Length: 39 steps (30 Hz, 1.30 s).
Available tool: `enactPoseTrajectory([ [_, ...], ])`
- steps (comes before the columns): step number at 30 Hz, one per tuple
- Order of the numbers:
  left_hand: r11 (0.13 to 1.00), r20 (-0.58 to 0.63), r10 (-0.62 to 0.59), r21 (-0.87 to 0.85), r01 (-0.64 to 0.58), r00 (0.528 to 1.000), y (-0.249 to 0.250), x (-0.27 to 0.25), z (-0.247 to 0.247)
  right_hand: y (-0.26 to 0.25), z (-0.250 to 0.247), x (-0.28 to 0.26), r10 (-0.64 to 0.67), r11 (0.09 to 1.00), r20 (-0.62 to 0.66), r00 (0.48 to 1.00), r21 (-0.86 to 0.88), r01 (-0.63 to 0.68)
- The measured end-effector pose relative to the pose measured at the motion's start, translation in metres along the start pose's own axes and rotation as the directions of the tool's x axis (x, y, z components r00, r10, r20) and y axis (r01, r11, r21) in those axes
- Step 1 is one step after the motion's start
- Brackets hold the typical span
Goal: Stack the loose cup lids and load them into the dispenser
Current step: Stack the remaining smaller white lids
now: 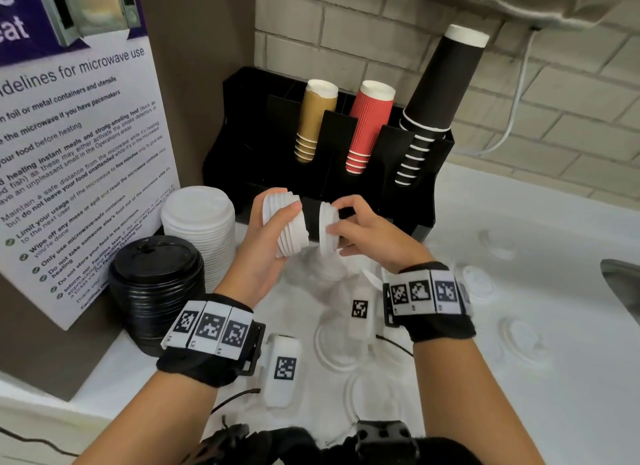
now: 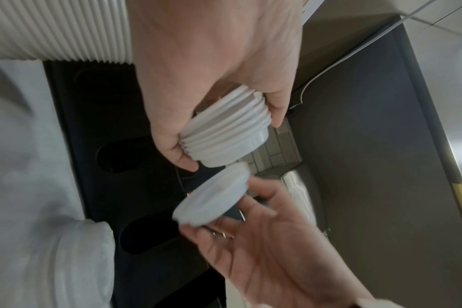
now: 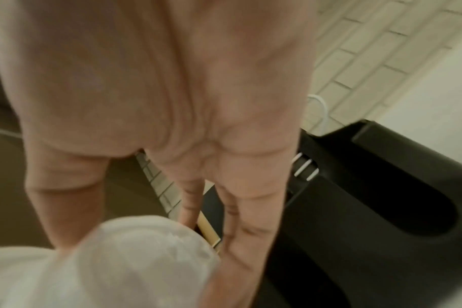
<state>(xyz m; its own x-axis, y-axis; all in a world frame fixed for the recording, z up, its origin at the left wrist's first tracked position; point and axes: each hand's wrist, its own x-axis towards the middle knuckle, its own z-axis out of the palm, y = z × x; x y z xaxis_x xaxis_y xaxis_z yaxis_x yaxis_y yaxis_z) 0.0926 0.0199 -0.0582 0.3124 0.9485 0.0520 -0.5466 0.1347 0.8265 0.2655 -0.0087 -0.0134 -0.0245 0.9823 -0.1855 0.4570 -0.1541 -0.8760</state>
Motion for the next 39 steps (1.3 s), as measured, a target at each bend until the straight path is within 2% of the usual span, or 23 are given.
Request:
enactPoseTrajectory([
  [3, 1.0, 0.006, -0.009, 0.006, 0.009, 1.0, 0.0, 0.0, 0.005, -0.003, 0.015, -0.014, -0.046, 0.95, 0.01, 0.999, 0.31, 0.041],
  [5, 0.999, 0.017, -0.015, 0.043, 0.014, 1.0, 0.0, 0.0, 0.007, -0.005, 0.022, -0.02, -0.059, 0.933, -0.003, 0.998, 0.354, 0.056],
  [9, 0.987, 0.085, -0.031, 0.159, 0.018, 0.996, 0.0, -0.003, 0.01, -0.006, 0.025, -0.028, -0.08, 0.95, -0.058, 0.995, 0.297, 0.094],
  [15, 0.983, 0.127, -0.052, 0.184, 0.028, 0.991, -0.001, -0.007, 0.014, -0.007, 0.022, -0.033, -0.139, 0.966, -0.108, 0.984, 0.205, 0.159],
  [26, 0.989, 0.005, -0.064, 0.136, 0.063, 0.998, 0.002, -0.011, 0.014, -0.008, 0.031, -0.028, -0.229, 0.945, -0.105, 0.968, 0.215, 0.247],
  [29, 0.988, -0.032, -0.053, 0.145, 0.057, 0.998, 0.005, -0.011, 0.012, -0.004, 0.026, -0.016, -0.188, 0.963, -0.098, 0.977, 0.177, 0.203],
  [31, 0.99, -0.07, -0.032, 0.136, 0.041, 0.997, 0.006, -0.01, 0.011, 0.0, 0.019, -0.002, -0.085, 0.988, -0.172, 0.981, 0.115, 0.106],
  [33, 0.991, -0.106, -0.026, 0.13, 0.04, 0.994, 0.007, -0.009, 0.01, 0.005, 0.011, 0.013, 0.011, 0.993, -0.19, 0.982, -0.11, -0.032],
  [34, 0.99, -0.118, -0.028, 0.131, 0.043, 0.993, 0.007, -0.008, 0.009, 0.008, 0.009, 0.02, 0.058, 0.948, -0.139, 0.989, -0.302, -0.098],
  [36, 0.988, -0.12, -0.033, 0.144, 0.05, 0.992, 0.008, -0.007, 0.009, 0.012, 0.01, 0.03, 0.193, 0.767, -0.021, 0.981, -0.62, -0.164],
  [37, 0.987, -0.114, -0.034, 0.153, 0.051, 0.993, 0.008, -0.007, 0.009, 0.013, 0.012, 0.033, 0.249, 0.683, 0.003, 0.969, -0.71, -0.173],
  [39, 0.986, -0.101, -0.032, 0.162, 0.048, 0.994, 0.009, -0.006, 0.009, 0.013, 0.016, 0.038, 0.284, 0.578, 0.017, 0.959, -0.8, -0.157],
])
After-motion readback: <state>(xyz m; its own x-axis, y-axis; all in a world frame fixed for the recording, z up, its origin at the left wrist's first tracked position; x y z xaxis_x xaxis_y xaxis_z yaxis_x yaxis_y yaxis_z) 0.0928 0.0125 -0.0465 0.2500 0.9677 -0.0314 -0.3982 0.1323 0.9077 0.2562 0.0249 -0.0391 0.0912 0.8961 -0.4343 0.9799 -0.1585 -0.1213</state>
